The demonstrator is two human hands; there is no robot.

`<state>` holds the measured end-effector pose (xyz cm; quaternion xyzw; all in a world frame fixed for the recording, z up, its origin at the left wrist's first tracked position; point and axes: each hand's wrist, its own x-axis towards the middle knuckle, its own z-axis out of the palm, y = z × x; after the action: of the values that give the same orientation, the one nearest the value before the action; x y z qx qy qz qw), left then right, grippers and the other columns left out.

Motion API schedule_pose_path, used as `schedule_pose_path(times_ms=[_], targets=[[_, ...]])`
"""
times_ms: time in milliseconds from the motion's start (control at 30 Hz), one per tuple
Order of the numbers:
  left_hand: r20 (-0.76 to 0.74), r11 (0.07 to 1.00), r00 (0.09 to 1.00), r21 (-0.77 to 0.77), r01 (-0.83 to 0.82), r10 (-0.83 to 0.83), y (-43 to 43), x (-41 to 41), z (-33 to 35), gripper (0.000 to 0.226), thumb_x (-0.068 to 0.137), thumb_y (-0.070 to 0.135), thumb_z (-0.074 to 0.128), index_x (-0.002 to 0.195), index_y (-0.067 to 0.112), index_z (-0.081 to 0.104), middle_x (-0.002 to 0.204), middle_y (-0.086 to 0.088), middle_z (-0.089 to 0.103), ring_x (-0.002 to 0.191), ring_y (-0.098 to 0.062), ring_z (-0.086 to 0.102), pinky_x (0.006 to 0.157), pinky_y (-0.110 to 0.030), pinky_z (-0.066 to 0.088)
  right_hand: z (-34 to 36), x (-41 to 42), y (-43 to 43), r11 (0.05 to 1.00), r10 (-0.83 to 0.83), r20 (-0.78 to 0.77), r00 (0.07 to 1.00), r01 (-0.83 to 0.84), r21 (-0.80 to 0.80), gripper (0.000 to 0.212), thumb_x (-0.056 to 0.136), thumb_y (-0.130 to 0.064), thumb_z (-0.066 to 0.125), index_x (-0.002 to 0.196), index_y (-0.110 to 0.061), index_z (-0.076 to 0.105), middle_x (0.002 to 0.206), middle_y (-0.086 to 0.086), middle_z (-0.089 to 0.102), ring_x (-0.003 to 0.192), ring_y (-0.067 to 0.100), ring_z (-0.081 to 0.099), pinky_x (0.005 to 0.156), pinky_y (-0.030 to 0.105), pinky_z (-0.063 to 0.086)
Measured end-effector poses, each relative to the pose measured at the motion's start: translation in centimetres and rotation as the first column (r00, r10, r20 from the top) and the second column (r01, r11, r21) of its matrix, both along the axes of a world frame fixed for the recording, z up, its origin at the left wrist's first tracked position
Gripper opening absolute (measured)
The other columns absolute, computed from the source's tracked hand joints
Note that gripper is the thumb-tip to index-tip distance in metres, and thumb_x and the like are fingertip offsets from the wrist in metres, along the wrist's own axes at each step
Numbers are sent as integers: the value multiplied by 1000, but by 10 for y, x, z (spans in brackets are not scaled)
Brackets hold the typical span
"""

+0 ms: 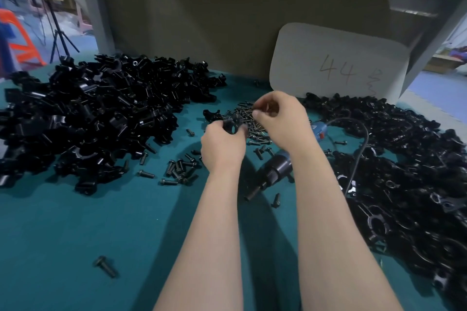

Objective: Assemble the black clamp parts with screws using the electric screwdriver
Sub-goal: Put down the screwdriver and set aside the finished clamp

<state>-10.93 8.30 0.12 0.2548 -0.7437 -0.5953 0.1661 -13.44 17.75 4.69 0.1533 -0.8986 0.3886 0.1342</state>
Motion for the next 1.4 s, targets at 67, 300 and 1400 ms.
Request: schedule_pose_path(times_ms=[67,300,1400], targets=[[-190,964,974,258,-70,122,-2,3,8,25,89,32,67,105,12,67,99,-7,71,94,-25,68,87,-40,54,-2,-4,-1,998,-52,55,997,54,-45,4,89,-20,64,90,-22,60,84,-11,60,76,3,56,70,17,45],[-496,906,805,407,-116,326,-12,8,36,7,89,23,66,86,24,60,85,1,67,84,-17,67,84,-40,56,-26,4,-38,978,199,314,928,-208,-4,7,85,-5,60,85,-12,63,70,-4,62,58,6,56,45,11,38],[-123,990,983,-48,134,-139,19,-4,-3,19,92,27,62,108,17,63,99,3,68,90,-18,62,68,-24,45,-8,7,26,924,-126,110,986,157,-348,5,89,-12,63,89,-17,65,74,-5,68,69,5,68,75,25,56]])
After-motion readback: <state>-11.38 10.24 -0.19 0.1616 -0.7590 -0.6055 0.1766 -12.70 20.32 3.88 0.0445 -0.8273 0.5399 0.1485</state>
